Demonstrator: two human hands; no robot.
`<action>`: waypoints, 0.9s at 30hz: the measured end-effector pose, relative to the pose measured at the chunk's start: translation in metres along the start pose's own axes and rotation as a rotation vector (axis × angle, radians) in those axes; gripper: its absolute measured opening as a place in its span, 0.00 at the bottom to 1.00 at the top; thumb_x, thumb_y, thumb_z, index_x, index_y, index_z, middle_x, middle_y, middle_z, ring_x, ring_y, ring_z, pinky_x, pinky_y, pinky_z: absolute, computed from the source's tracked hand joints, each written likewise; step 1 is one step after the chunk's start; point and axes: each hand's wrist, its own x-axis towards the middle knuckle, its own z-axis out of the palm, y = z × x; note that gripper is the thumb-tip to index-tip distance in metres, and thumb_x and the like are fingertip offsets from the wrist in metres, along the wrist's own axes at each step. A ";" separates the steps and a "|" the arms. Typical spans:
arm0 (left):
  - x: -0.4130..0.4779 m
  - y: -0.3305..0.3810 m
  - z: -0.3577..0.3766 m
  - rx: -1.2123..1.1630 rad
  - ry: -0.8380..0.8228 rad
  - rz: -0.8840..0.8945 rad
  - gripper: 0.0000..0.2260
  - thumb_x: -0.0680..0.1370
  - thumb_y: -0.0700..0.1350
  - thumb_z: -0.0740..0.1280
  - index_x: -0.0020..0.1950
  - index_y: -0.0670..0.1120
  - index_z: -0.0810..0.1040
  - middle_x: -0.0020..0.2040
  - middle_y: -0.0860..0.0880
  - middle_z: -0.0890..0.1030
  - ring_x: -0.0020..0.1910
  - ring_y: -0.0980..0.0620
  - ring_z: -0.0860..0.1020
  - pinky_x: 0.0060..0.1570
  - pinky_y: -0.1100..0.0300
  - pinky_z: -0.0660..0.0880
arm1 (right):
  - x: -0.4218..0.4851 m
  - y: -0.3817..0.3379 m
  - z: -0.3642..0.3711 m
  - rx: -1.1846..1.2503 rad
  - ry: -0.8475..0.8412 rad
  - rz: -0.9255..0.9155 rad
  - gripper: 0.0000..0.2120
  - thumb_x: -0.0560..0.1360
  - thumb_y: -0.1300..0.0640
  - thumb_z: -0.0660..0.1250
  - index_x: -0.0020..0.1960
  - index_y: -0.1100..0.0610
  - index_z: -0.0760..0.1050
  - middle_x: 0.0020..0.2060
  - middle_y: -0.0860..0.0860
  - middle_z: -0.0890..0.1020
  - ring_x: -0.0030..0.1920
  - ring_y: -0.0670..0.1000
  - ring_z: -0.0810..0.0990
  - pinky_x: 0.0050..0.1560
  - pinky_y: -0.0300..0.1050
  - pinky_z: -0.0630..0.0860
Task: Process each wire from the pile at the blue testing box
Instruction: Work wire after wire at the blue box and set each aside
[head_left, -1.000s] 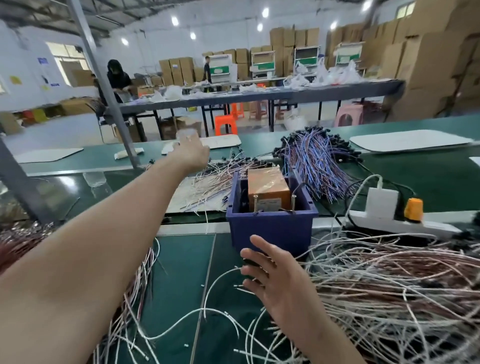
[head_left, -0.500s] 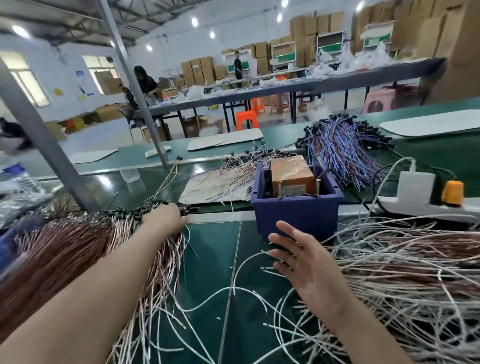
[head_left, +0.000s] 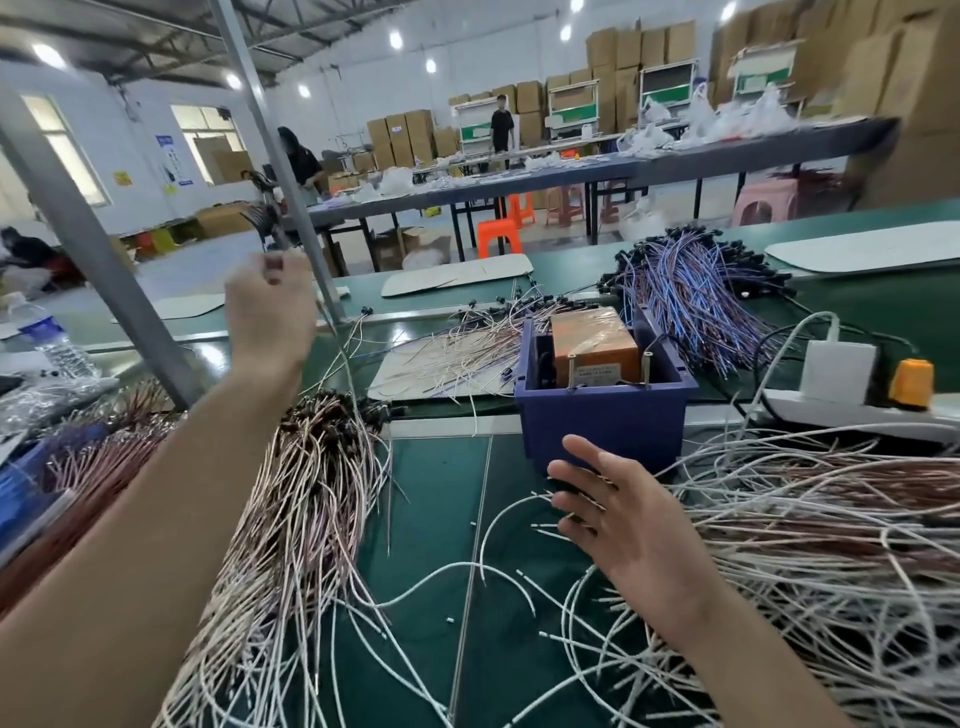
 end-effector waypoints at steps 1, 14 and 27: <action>-0.009 0.025 -0.004 -0.119 0.002 0.094 0.06 0.85 0.48 0.60 0.49 0.50 0.74 0.45 0.50 0.78 0.34 0.58 0.73 0.35 0.63 0.73 | -0.001 -0.001 0.000 -0.025 -0.044 0.027 0.18 0.75 0.45 0.66 0.59 0.51 0.85 0.55 0.54 0.85 0.46 0.50 0.84 0.51 0.48 0.80; -0.254 0.011 0.019 -0.487 -0.494 -0.241 0.16 0.74 0.55 0.63 0.48 0.41 0.78 0.43 0.47 0.87 0.42 0.50 0.84 0.39 0.59 0.81 | -0.011 -0.016 0.014 0.107 -0.166 0.029 0.21 0.82 0.46 0.58 0.68 0.55 0.78 0.55 0.56 0.85 0.55 0.57 0.85 0.51 0.51 0.83; -0.235 -0.031 0.102 -0.347 -0.522 -0.424 0.11 0.85 0.43 0.61 0.62 0.57 0.76 0.46 0.54 0.85 0.48 0.58 0.84 0.43 0.66 0.79 | -0.012 0.019 0.007 -0.909 0.280 -0.377 0.17 0.83 0.40 0.50 0.50 0.46 0.74 0.43 0.40 0.84 0.43 0.41 0.83 0.46 0.43 0.79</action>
